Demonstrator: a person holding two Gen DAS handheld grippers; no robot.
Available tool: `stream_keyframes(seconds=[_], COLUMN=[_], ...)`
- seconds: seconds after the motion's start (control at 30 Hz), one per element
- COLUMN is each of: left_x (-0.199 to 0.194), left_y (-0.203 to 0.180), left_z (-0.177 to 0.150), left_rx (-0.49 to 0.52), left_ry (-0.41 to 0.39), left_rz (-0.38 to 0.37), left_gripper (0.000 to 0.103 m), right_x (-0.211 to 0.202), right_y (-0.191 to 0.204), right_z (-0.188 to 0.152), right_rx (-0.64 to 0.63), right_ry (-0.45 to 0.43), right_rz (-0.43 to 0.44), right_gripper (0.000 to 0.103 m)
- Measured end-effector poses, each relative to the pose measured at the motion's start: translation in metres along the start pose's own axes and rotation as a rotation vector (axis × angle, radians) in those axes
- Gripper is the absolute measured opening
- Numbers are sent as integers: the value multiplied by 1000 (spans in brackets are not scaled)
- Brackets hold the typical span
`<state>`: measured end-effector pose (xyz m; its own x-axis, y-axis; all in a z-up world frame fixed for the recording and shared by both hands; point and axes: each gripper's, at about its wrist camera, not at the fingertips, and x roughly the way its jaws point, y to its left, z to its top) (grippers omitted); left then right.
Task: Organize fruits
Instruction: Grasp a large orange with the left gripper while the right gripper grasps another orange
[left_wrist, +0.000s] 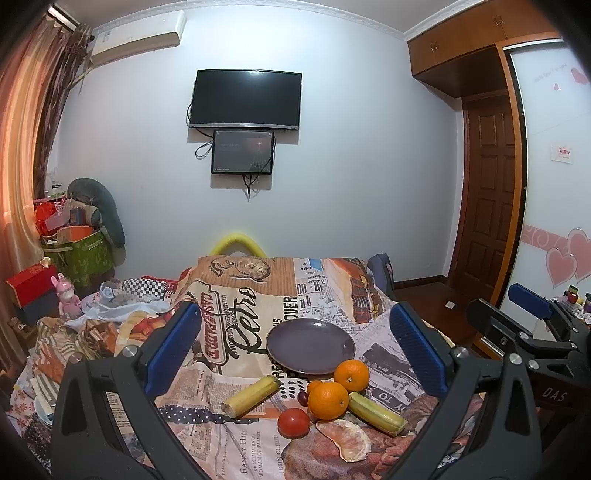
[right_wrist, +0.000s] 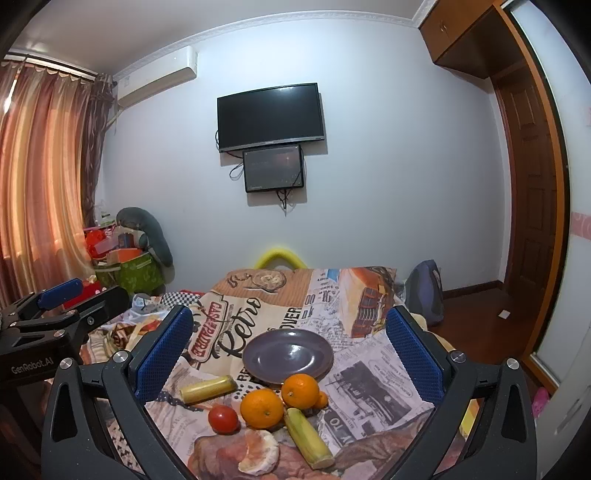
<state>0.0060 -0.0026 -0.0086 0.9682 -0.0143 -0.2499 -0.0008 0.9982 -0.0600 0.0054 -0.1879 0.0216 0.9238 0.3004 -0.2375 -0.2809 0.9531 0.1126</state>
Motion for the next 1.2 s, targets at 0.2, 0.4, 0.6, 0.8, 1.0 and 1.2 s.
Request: stream_keyframes(seconds=[0.2, 0.4, 0.6, 0.8, 1.0, 1.2], left_x=[9, 30, 62, 101, 137, 170], left_y=[1, 4, 12, 17, 19, 9], left_z=[-4, -11, -23, -41, -59, -76], left_rx=[10, 18, 16, 18, 16, 20], left_ry=[12, 58, 143, 243, 345, 430], left_rz=[-3, -4, 11, 5, -21, -51], left_gripper=[103, 103, 85, 81, 76, 76], right_x=[10, 32, 55, 78, 107, 128], right_y=[-2, -11, -20, -28, -39, -45], right_z=[-7, -19, -36, -51, -64, -76], right_rx=[-6, 2, 10, 2, -4, -16], right_ry=[27, 110, 197, 296, 376, 435], right_rz=[6, 34, 41, 65, 74, 66], right_gripper=[103, 88, 78, 63, 57, 57])
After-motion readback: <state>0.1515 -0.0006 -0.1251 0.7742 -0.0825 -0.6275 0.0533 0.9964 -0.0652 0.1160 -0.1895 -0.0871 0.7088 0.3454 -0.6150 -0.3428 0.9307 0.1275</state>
